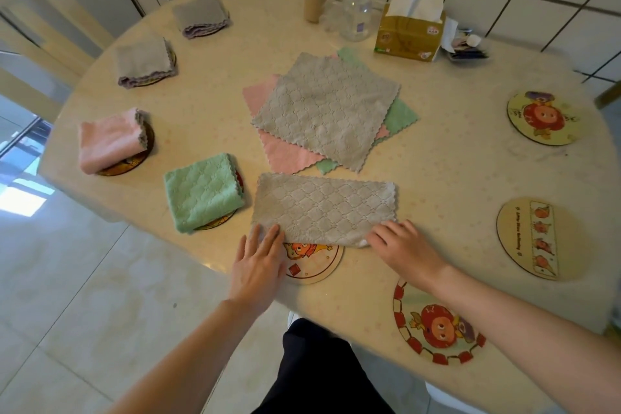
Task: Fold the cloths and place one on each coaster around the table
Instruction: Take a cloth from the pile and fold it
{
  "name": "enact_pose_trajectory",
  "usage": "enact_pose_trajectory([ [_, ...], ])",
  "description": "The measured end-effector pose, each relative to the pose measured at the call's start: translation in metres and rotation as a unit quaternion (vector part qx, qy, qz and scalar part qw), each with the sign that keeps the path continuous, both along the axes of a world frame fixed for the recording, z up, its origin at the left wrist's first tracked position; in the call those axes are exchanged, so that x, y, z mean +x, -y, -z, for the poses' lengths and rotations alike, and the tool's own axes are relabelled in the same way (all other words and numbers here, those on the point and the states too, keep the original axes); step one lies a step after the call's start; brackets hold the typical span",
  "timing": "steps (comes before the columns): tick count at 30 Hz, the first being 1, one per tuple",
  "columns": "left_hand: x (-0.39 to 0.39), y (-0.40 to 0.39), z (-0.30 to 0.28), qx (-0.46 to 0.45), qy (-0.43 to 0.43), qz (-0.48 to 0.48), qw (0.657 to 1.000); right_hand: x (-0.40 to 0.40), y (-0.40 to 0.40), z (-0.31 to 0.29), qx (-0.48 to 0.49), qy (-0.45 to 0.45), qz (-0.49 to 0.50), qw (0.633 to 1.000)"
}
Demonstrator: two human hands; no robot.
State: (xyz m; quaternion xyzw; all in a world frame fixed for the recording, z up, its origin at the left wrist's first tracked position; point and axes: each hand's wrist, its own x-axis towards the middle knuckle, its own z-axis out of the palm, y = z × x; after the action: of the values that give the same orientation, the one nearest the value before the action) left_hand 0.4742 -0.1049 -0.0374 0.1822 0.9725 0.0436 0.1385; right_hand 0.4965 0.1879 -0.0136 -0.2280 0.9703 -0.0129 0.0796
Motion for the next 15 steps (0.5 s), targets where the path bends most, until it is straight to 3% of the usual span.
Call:
enact_pose_trajectory([
  [2, 0.006, -0.021, -0.002, 0.031, -0.03, -0.007, 0.999, 0.007, -0.001, -0.008, -0.023, -0.023, -0.013, 0.999],
  [6, 0.031, -0.069, -0.007, 0.092, -0.025, 0.113, 0.989, 0.036, 0.009, -0.02, -0.074, -0.028, -0.022, 0.997],
  [8, 0.043, -0.083, -0.005, 0.102, -0.017, 0.124, 0.987, 0.053, 0.016, -0.022, -0.097, -0.023, -0.032, 0.995],
  [11, 0.055, -0.084, 0.0, 0.127, -0.038, 0.113, 0.985, 0.074, 0.024, -0.03, -0.135, 0.001, -0.046, 0.99],
  [15, 0.07, -0.066, 0.005, 0.128, -0.047, 0.182, 0.974, 0.083, 0.025, -0.042, -0.188, 0.036, -0.111, 0.975],
])
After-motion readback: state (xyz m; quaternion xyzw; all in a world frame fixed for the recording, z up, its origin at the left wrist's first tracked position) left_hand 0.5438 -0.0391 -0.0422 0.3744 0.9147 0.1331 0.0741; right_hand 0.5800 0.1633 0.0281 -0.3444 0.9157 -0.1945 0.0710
